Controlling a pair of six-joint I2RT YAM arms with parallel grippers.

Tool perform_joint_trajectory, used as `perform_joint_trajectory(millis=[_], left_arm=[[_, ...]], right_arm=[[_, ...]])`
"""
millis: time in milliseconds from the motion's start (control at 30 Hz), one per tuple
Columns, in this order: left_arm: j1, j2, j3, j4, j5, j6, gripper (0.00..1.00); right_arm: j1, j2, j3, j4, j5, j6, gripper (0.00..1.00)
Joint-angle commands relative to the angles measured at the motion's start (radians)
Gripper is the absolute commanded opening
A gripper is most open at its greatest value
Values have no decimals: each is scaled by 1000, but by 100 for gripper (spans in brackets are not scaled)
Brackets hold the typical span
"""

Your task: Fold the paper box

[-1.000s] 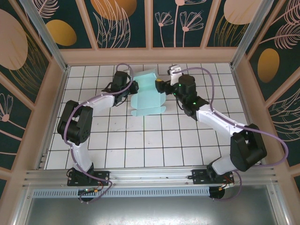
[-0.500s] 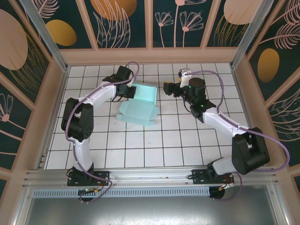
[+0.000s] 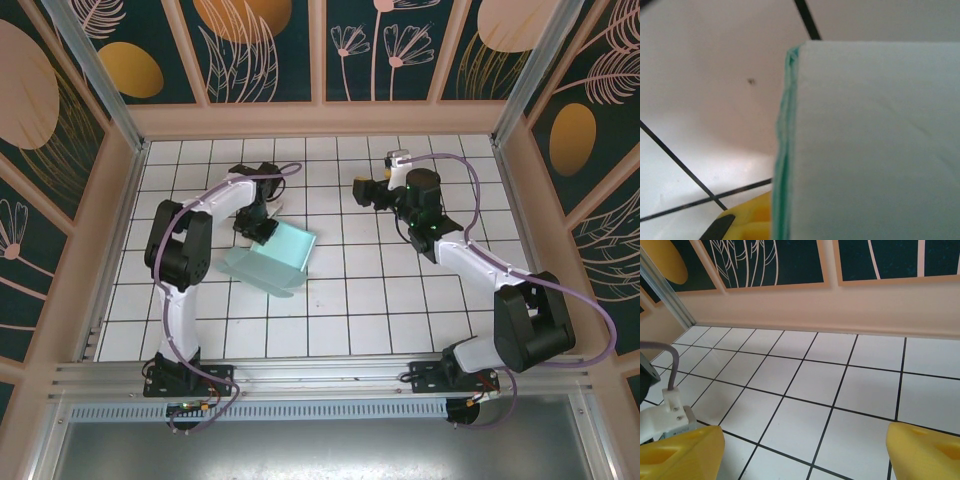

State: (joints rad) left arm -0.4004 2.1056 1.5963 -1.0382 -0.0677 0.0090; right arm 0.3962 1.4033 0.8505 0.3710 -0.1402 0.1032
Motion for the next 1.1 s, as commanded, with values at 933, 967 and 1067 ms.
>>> perform_joint_trajectory(millis=[933,967,1067], left_arm=[[36,-519,-377,849,-91,-298,99],[46,-563,-427,878,-157,-310,99],[93,-695,-567,935,-256,-339,99]], right_arm=[[91,242,159,-129,-46,-36,84],[106,267,182,-145,-39,-42,84],[145,326,231,-168,-26,-58,84]])
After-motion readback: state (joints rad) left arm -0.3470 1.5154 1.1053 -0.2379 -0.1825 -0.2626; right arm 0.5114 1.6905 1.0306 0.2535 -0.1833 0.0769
